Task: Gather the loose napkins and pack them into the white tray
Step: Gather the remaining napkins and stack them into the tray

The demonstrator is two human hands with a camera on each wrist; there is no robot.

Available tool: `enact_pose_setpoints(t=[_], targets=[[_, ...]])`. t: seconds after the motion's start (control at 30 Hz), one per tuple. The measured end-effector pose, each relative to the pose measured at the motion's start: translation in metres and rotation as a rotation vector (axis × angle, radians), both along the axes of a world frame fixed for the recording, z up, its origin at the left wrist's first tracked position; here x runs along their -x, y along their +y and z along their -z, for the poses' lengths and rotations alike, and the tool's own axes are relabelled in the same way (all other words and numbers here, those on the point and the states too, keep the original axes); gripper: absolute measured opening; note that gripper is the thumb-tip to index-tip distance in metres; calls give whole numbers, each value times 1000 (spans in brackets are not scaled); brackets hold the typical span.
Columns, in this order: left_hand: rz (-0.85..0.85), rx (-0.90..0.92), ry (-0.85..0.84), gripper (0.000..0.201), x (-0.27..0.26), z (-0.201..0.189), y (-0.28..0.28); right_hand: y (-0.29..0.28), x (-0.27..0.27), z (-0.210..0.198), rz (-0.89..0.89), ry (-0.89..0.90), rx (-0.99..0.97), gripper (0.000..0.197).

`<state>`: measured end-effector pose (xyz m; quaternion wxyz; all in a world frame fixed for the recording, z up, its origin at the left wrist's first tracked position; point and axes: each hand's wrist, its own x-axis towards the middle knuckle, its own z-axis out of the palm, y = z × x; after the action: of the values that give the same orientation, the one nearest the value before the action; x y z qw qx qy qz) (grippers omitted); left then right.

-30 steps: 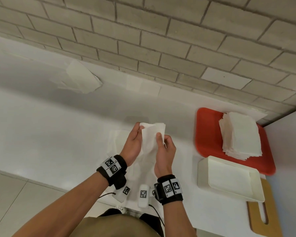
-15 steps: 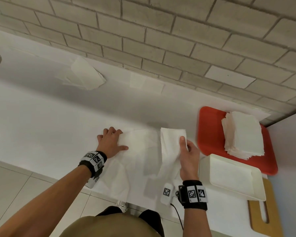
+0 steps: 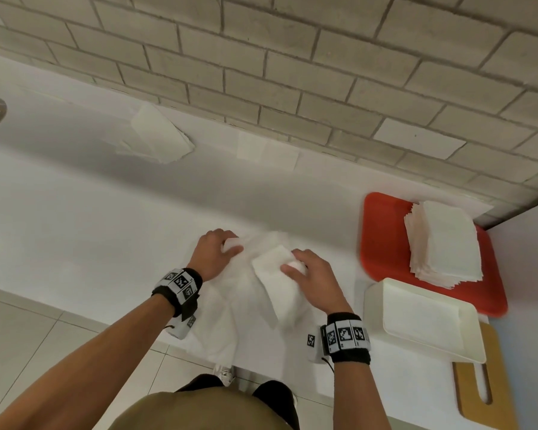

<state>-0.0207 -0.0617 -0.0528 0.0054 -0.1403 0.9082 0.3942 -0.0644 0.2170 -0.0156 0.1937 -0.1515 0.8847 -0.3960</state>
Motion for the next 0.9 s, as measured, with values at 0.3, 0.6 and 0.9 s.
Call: enact_pose_setpoints(t=[0.3,0.6,0.9], targets=[[208,-257,239,9,9,-83,9,-53,24,-63,-288,233,95,15],[101,-500,336,28,-7,-157,37,-47,9,-77,36,62,449,12],[391,-768,146,103,-10,-185,47,8,-10,-94,293,-300,991,30]])
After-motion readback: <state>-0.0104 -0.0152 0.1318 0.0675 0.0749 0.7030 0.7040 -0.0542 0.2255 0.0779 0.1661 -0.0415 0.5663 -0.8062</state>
